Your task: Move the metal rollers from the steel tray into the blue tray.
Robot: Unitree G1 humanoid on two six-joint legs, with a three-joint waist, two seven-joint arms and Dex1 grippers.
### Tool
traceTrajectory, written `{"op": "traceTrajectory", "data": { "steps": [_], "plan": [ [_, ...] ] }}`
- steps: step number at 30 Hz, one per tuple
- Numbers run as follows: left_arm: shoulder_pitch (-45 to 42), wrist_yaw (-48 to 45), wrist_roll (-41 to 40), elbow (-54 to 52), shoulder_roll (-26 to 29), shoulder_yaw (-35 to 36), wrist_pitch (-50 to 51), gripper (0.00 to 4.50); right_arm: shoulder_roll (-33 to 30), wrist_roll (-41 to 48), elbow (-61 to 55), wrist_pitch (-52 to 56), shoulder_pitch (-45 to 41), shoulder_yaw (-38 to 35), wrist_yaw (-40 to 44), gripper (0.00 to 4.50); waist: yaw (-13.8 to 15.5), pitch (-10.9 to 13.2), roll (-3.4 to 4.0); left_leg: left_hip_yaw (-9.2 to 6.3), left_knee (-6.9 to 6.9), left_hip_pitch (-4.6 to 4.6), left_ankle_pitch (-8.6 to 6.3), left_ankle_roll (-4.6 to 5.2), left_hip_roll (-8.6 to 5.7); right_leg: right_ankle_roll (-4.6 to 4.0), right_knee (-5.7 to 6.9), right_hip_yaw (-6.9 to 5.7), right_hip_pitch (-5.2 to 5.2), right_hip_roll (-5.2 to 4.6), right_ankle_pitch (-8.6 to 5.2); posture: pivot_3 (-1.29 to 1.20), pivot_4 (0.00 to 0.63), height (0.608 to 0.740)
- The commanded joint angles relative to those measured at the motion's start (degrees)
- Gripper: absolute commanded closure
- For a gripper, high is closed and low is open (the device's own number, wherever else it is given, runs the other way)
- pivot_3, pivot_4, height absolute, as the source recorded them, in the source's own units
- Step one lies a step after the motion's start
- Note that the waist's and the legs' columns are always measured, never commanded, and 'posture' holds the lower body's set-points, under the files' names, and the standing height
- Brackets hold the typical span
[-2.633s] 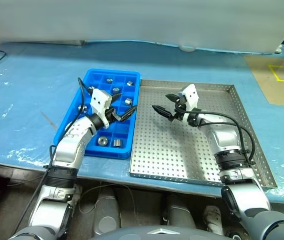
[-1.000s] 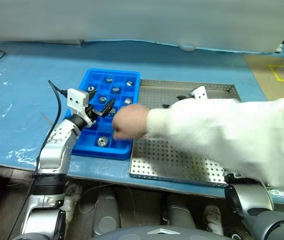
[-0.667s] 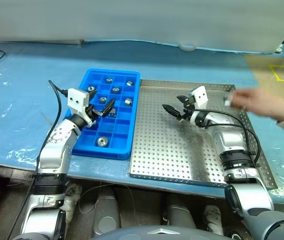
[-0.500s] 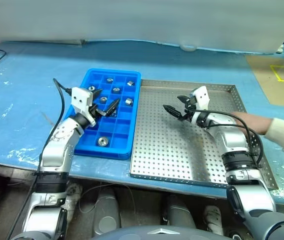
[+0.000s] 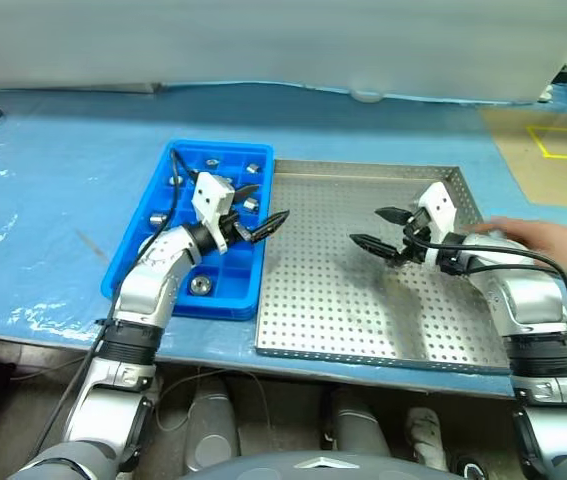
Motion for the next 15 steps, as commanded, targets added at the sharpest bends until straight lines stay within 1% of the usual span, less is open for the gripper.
{"op": "traceTrajectory", "data": {
  "steps": [1, 4, 9, 12, 15],
  "plan": [
    [-1.9, -1.7, 0.4, 2.0, -0.7, -0.3, -2.8, 0.04, -1.9, 0.6, -2.7, 2.4, 3.0, -2.8, -1.5, 0.00, -0.2, 0.0, 0.00, 0.03, -0.01, 0.02, -0.01, 0.02, 0.00, 0.00, -0.01, 0.02, 0.00, 0.00, 0.00, -0.15, 0.150, 0.740],
    [-2.5, -2.4, 0.4, 3.3, -1.2, -0.4, -3.4, 0.04, -2.4, 1.2, -3.9, 4.2, 5.8, -2.9, -1.7, 0.00, -1.1, 0.0, 0.00, 0.14, -0.06, 0.07, -0.07, 0.12, 0.01, -0.02, -0.07, 0.06, -0.01, 0.00, 0.01, -0.16, 0.150, 0.740],
    [-2.8, -2.8, 0.6, 4.4, -1.4, -0.2, -4.2, 0.04, 0.8, 0.4, -1.1, 4.2, 5.6, -1.7, -4.6, 0.00, -2.7, 0.0, 0.00, 0.30, -0.03, 0.11, -0.12, 0.19, 0.01, 0.00, -0.08, 0.17, -0.05, -0.01, 0.01, -0.16, 0.150, 0.740],
    [-2.1, -2.5, 0.7, 3.9, -1.2, 0.0, -4.2, 0.00, 3.6, 0.1, 1.9, 2.4, 3.8, -1.6, -6.5, 0.68, -3.0, 0.0, 0.00, 0.32, -0.01, 0.16, -0.12, 0.19, 0.02, 0.14, -0.06, 0.17, -0.05, -0.02, -0.08, -0.14, 0.150, 0.740],
    [-1.3, -2.1, 0.9, 3.2, -0.9, 0.1, -4.0, 0.00, 5.0, -0.5, 3.9, 1.3, 2.6, -0.7, -6.8, 1.67, -2.9, 0.0, 0.00, 0.34, 0.00, 0.16, -0.12, 0.19, 0.01, 0.14, -0.06, 0.18, -0.05, -0.04, -0.07, -0.13, 0.150, 0.740]
  ]
}}
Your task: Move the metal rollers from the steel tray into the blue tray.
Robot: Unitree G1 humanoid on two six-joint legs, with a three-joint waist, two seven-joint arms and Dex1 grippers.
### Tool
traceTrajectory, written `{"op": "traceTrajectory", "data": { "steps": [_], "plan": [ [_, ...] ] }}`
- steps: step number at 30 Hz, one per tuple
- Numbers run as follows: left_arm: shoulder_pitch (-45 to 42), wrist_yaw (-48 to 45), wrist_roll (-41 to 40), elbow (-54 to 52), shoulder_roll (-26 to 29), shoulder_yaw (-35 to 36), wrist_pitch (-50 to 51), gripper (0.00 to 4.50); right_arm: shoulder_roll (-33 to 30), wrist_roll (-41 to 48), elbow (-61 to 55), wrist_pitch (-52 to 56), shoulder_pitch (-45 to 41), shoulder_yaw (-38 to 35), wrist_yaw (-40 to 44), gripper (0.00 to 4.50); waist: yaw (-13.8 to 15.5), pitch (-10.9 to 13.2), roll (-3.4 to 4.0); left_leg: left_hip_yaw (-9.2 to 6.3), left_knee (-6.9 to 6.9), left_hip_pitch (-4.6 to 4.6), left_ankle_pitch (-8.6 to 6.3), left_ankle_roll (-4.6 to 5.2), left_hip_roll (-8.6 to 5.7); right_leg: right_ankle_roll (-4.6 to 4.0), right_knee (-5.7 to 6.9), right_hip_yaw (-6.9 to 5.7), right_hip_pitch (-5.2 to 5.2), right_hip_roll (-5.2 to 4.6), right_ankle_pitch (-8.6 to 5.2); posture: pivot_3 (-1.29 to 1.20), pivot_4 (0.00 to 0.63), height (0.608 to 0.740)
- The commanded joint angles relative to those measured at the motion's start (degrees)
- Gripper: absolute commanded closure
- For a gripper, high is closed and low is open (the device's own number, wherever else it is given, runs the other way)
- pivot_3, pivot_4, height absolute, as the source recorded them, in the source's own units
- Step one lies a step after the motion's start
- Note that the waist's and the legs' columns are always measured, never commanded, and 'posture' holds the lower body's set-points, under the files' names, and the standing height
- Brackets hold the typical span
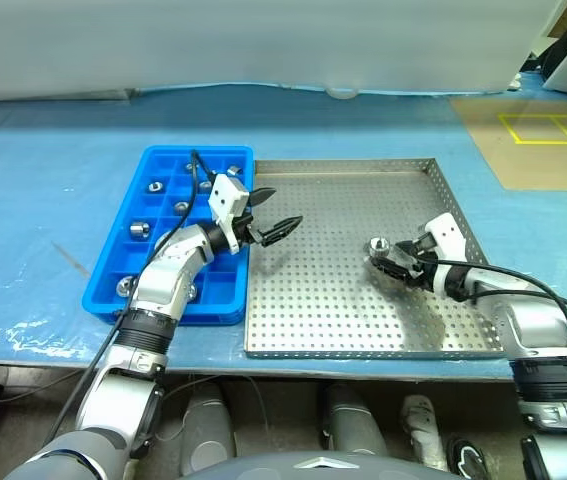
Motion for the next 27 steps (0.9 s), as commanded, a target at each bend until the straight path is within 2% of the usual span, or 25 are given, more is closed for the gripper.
{"op": "traceTrajectory", "data": {
  "steps": [1, 3, 4, 10, 15, 19, 23, 27],
  "plan": [
    [0.5, 0.5, 0.4, -2.3, 0.5, 0.6, -0.7, 0.00, 0.9, 0.0, 0.8, -2.1, -1.9, 0.3, -0.1, 2.05, 0.1, 0.0, 0.00, 0.00, 0.00, -0.01, 0.00, 0.00, 0.00, -0.03, 0.00, 0.00, 0.00, 0.00, 0.02, -0.12, 0.150, 0.740],
    [1.0, 0.9, 0.5, -2.8, 0.7, 0.7, -0.6, 0.00, 1.4, 0.0, 1.7, -2.6, -2.5, 0.6, -0.1, 2.73, 0.2, 0.0, 0.00, 0.00, -0.02, -0.01, 0.00, 0.00, 0.00, -0.14, -0.01, -0.01, 0.01, 0.00, 0.08, -0.11, 0.150, 0.740],
    [1.3, 1.2, 0.5, -3.0, 0.9, 0.8, -0.6, 0.00, 1.6, -0.3, 2.5, -3.1, -2.8, 0.7, -0.3, 2.92, 0.2, 0.0, 0.00, 0.00, -0.04, -0.01, -0.01, 0.01, 0.01, -0.15, -0.01, -0.02, 0.01, 0.00, 0.09, -0.11, 0.150, 0.740],
    [1.8, 2.9, 0.0, -4.3, 1.6, 2.5, -0.2, 0.00, 2.0, -1.2, 3.9, -5.5, -5.2, 1.9, 0.6, 2.91, 0.4, 0.0, 0.00, 0.02, -0.04, -0.01, -0.02, 0.03, 0.00, -0.16, -0.02, -0.02, 0.01, -0.01, 0.09, -0.07, 0.150, 0.740],
    [2.8, 8.2, -0.2, -6.5, 2.8, 7.2, -0.6, 0.00, 6.4, 0.8, 4.8, -6.8, -13.6, 3.9, 3.8, 2.91, 0.0, 0.0, 0.00, 0.02, -0.04, 0.05, 0.00, 0.00, 0.05, -0.15, 0.07, -0.01, -0.06, 0.02, 0.09, 0.04, 0.150, 0.740],
    [7.1, 11.3, -0.4, -10.7, 4.5, 10.3, 0.6, 0.00, 11.9, 1.2, 9.4, -8.3, -22.2, 7.6, 8.4, 2.91, 0.5, 0.0, 0.00, 0.02, -0.12, 0.08, 0.02, -0.03, 0.10, -0.19, 0.12, -0.08, -0.08, 0.03, 0.11, 0.14, 0.150, 0.740],
    [12.5, 14.6, -0.7, -17.4, 5.7, 12.2, 2.1, 0.00, 17.3, -2.5, 20.2, -12.8, -30.2, 12.9, 11.8, 2.91, 2.3, 0.0, -0.01, 0.01, -0.22, -0.05, 0.00, -0.01, 0.13, -0.27, 0.02, -0.20, -0.13, 0.03, 0.10, 0.24, 0.150, 0.740],
    [16.8, 17.8, -1.2, -23.3, 6.7, 14.3, 4.0, 0.00, 20.2, -4.4, 28.5, -17.2, -34.4, 15.2, 15.5, 2.91, 5.1, 0.0, -0.01, -0.03, -0.26, -0.34, 0.00, -0.03, 0.27, -0.40, 0.02, -0.43, -0.27, 0.03, 0.02, 0.33, 0.150, 0.740]
  ]
}}
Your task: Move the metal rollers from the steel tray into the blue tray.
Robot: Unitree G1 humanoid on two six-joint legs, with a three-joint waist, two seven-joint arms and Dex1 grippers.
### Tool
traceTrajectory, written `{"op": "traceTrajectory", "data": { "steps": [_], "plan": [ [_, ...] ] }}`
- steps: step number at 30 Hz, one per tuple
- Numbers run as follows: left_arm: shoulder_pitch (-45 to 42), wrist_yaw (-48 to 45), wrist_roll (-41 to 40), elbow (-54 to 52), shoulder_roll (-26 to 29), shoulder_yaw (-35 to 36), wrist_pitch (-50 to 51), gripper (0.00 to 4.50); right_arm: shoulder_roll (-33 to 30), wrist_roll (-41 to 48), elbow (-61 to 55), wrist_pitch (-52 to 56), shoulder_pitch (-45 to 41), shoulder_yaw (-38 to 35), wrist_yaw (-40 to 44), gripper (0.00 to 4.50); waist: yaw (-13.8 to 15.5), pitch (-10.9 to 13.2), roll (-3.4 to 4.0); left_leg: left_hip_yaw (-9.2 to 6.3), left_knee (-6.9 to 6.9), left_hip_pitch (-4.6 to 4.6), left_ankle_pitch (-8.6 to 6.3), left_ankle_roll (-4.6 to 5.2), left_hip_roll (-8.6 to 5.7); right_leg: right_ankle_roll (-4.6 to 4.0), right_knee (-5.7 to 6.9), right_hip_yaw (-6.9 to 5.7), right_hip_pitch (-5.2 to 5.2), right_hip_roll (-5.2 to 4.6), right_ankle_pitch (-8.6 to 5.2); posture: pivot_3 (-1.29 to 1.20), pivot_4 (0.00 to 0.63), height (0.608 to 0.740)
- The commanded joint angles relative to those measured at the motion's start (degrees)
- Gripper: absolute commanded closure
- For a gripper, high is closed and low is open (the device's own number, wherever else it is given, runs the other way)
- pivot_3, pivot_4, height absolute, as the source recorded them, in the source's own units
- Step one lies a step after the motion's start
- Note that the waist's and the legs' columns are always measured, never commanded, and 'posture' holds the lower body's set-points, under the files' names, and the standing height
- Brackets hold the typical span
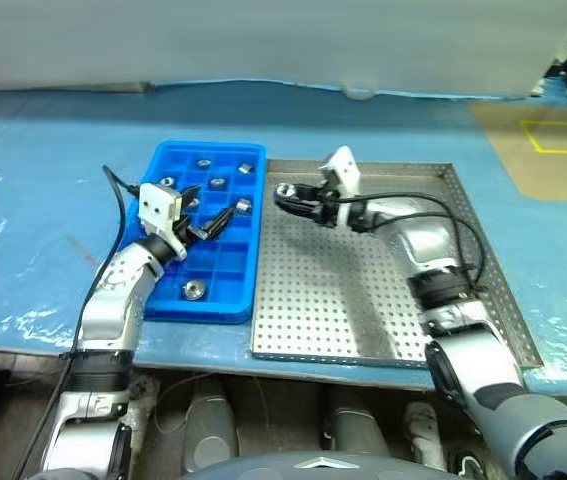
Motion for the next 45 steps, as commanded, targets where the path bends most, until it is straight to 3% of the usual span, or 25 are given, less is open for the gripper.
{"op": "traceTrajectory", "data": {
  "steps": [1, 7, 12, 19, 26, 35, 45],
  "plan": [
    [3.2, 2.8, -0.8, -7.1, 1.5, 3.3, 1.3, 0.00, 0.7, -1.1, 4.8, -4.5, -2.9, 1.1, 4.5, 2.91, 1.1, 0.0, 0.00, -0.01, 0.01, -0.04, 0.00, 0.00, 0.01, 0.00, -0.01, -0.03, 0.00, 0.00, 0.00, 0.35, 0.150, 0.740],
    [8.8, 5.6, -1.3, -12.6, 2.0, 4.9, 3.1, 0.00, 0.3, -4.1, 9.8, -8.4, -3.7, 4.1, 11.1, 2.91, 3.4, 0.0, 0.00, -0.17, 0.03, -0.04, 0.01, -0.03, 0.02, -0.01, 0.04, -0.13, 0.05, 0.00, -0.01, 0.41, 0.150, 0.740],
    [8.9, 6.1, -0.6, -12.5, 1.9, 3.4, 3.3, 0.00, -0.6, -3.9, 6.5, -7.6, -1.9, 5.4, 16.6, 2.91, 4.6, 0.0, 0.00, -0.41, 0.04, 0.02, 0.04, -0.10, 0.04, -0.01, 0.16, -0.25, 0.15, 0.01, -0.01, 0.41, 0.150, 0.740],
    [7.7, 5.6, -0.6, -11.3, 2.2, 2.7, 3.2, 0.00, 0.0, -4.4, 3.1, -5.6, 0.4, 6.2, 16.1, 2.91, 5.0, 0.0, 0.01, -0.56, 0.10, -0.11, 0.09, -0.17, 0.03, -0.02, 0.16, -0.34, 0.15, 0.02, 0.00, 0.38, 0.150, 0.740],
    [5.8, 4.3, -0.5, -9.9, 2.4, 1.4, 3.0, 0.00, -1.5, -3.8, 2.5, -5.2, 0.8, 4.3, 13.6, 0.61, 5.1, 0.0, 0.00, -0.59, 0.18, -0.13, 0.09, -0.17, 0.02, -0.02, 0.18, -0.34, 0.17, 0.01, 0.00, 0.35, 0.150, 0.740],
    [-1.0, -2.2, -3.0, -5.9, 1.3, -3.1, 3.8, 0.00, -6.3, 1.4, -8.3, -0.5, 7.4, -5.5, 7.3, 0.61, 4.8, 0.0, 0.00, -0.62, 0.30, -0.16, 0.12, -0.21, -0.01, -0.01, 0.26, -0.31, 0.21, 0.01, 0.01, 0.20, 0.150, 0.740],
    [-9.2, -9.2, -1.2, 6.6, -1.3, -8.4, -0.5, 0.00, -12.0, 3.6, -21.5, 3.5, 19.1, -14.2, -3.1, 0.61, 0.8, 0.0, 0.01, -0.54, 0.28, -0.03, 0.19, -0.31, -0.05, 0.01, 0.26, -0.18, 0.20, 0.04, 0.02, 0.02, 0.150, 0.740]
  ]
}}
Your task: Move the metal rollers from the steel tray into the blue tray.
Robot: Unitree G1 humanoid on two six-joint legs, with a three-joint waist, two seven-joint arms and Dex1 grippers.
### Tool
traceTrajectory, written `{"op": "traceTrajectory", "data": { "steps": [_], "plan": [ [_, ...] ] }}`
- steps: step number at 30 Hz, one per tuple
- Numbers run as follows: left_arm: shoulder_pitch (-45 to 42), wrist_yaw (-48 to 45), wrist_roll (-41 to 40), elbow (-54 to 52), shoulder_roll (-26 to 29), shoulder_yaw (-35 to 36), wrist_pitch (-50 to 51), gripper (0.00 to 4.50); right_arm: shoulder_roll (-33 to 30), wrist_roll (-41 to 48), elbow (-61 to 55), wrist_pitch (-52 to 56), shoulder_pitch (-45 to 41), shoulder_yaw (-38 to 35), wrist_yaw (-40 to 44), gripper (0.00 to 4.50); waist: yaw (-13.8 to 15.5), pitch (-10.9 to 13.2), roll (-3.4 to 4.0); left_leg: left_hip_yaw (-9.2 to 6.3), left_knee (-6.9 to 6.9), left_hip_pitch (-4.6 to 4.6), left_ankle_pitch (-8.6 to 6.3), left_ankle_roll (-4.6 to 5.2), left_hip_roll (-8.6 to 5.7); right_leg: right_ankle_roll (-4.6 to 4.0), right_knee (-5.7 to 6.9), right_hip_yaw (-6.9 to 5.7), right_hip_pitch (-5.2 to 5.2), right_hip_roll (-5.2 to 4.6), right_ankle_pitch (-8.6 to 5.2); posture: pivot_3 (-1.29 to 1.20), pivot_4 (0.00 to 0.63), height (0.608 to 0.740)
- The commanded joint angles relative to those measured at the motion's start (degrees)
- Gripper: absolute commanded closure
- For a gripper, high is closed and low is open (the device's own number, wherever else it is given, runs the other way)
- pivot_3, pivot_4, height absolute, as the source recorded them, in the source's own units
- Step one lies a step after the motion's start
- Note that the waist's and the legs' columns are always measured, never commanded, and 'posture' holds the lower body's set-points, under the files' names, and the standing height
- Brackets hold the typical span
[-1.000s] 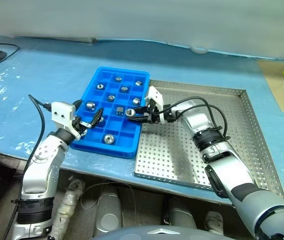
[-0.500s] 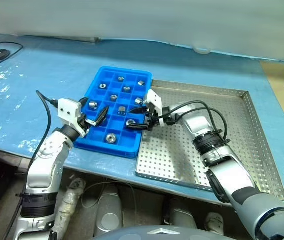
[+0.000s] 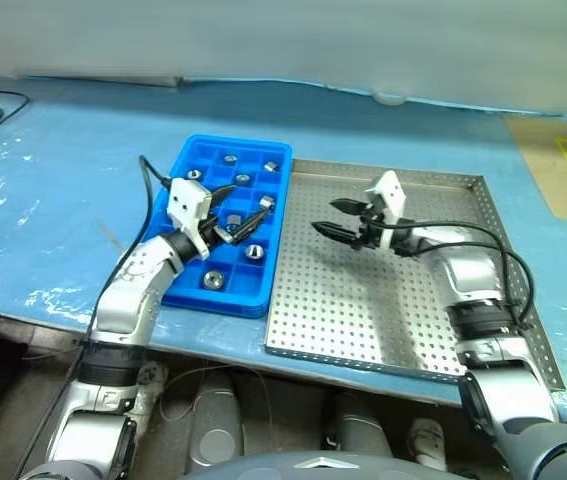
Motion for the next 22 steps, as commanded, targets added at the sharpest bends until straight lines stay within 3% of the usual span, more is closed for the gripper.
{"op": "traceTrajectory", "data": {
  "steps": [1, 2, 11, 22],
  "plan": [
    [-3.0, -2.2, 0.5, 2.7, -0.7, -0.6, -2.8, 0.00, -0.4, 2.7, -5.8, 1.5, 2.0, -2.8, -2.8, 0.25, -1.1, 0.0, 0.00, 0.00, -0.01, 0.04, 0.01, -0.02, 0.00, 0.00, 0.01, 0.04, 0.00, 0.02, 0.00, 0.02, 0.150, 0.740],
    [-3.7, -2.4, 0.8, 3.8, -1.0, -0.8, -3.5, 0.00, -0.5, 2.9, -6.9, 1.6, 3.0, -3.3, -3.6, 0.01, -1.3, 0.0, 0.00, 0.01, -0.03, 0.07, 0.02, -0.03, 0.00, 0.01, 0.02, 0.05, 0.01, 0.02, 0.00, 0.01, 0.150, 0.740],
    [-6.1, -4.3, 2.5, 8.7, -2.0, -1.7, -6.3, 0.00, 0.6, 1.9, -6.6, -2.6, 3.5, -4.2, -10.3, 0.01, -2.9, 0.0, 0.00, 0.24, -0.08, 0.30, 0.00, 0.01, -0.06, 0.03, 0.00, 0.27, 0.04, 0.01, 0.01, -0.02, 0.150, 0.740],
    [-5.5, -4.3, 3.9, 8.0, -2.5, -2.2, -7.2, 0.00, 2.1, 2.0, -2.8, -5.4, 1.2, -2.1, -10.6, 0.01, -2.8, 0.0, 0.00, 0.37, -0.08, 0.30, -0.08, 0.13, -0.05, 0.02, -0.07, 0.32, 0.05, -0.01, 0.01, 0.02, 0.150, 0.740]
  ]
}}
